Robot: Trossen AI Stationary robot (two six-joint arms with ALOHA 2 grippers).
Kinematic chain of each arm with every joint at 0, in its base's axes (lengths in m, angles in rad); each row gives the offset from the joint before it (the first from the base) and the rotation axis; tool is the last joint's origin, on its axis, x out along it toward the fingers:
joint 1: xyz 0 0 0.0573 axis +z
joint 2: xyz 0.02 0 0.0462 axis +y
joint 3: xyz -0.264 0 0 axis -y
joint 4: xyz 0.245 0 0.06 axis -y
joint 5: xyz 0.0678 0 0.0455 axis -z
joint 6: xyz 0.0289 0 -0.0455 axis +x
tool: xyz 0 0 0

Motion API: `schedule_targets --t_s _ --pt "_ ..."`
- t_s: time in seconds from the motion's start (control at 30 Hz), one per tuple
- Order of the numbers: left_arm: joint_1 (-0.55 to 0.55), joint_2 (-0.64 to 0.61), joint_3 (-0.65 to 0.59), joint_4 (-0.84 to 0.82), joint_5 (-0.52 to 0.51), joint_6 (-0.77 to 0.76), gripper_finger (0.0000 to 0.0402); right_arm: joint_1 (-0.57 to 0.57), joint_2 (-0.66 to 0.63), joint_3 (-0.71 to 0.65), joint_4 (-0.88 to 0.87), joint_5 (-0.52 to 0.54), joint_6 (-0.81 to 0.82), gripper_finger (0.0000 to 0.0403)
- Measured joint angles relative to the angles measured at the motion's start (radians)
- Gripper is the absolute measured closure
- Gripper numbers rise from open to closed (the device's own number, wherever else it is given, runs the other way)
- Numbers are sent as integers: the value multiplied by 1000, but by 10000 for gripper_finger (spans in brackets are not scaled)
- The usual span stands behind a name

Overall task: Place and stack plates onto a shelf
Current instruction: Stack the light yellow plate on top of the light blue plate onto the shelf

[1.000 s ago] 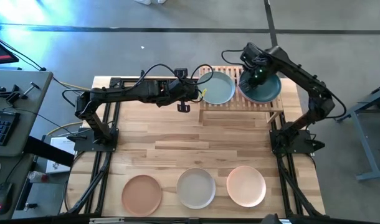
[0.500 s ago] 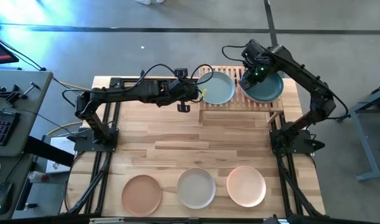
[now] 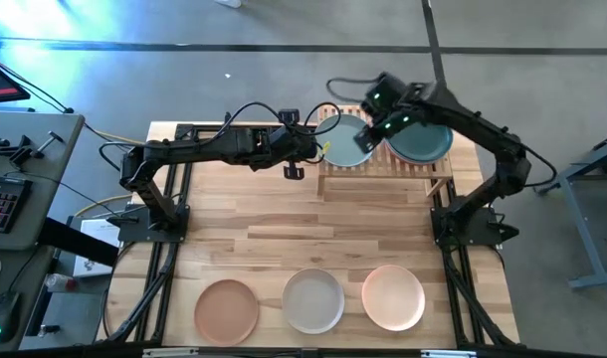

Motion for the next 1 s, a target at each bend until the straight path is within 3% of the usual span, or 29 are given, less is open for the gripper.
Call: schedule_targets --t_s 0.27,0.57,1.0 --pt "0 0 0 0 -1 -1 302 66 55 -49 9 39 52 311" --pt "0 0 0 0 -1 -1 302 58 92 -57 -49 107 106 311" --pt "0 0 0 0 -1 -1 302 53 122 -57 -86 127 113 311"
